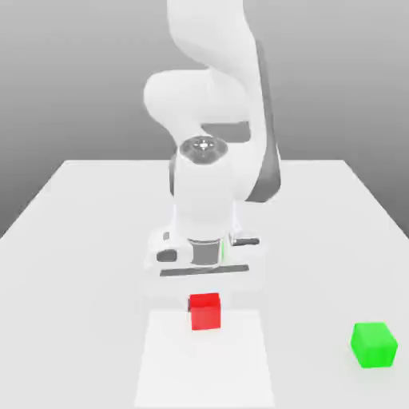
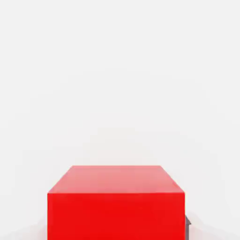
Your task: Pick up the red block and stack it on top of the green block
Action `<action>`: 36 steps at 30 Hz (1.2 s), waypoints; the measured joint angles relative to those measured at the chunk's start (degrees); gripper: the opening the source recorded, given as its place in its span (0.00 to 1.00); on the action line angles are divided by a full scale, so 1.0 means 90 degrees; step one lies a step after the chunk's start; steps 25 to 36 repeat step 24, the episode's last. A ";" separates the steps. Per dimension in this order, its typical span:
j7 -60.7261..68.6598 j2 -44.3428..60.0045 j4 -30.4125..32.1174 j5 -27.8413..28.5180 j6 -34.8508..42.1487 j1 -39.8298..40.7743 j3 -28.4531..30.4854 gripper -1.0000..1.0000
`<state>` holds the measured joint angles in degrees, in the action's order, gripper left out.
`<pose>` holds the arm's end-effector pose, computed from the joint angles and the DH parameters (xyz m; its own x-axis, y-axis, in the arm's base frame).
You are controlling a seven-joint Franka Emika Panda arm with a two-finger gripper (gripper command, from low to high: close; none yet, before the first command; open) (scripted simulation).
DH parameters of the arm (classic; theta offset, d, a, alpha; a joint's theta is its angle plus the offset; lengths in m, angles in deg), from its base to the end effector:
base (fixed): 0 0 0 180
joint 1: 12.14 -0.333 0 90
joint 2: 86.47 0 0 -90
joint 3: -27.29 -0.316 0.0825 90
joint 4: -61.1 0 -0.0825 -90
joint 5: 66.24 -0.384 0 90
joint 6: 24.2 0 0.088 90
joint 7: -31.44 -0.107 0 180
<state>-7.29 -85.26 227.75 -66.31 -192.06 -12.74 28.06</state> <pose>0.3386 -0.0011 0.1821 0.7775 -0.6289 0.0000 -0.6289 -0.7775 0.0000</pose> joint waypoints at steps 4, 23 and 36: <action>-0.0098 -0.0604 -0.0109 0.0080 0.0718 -0.0173 -0.0116 0.00; -0.1134 0.1672 -0.2869 0.0742 0.1231 -0.2680 -0.1120 1.00; -0.1134 0.1672 -0.2869 0.0742 0.1231 -0.2680 -0.1120 1.00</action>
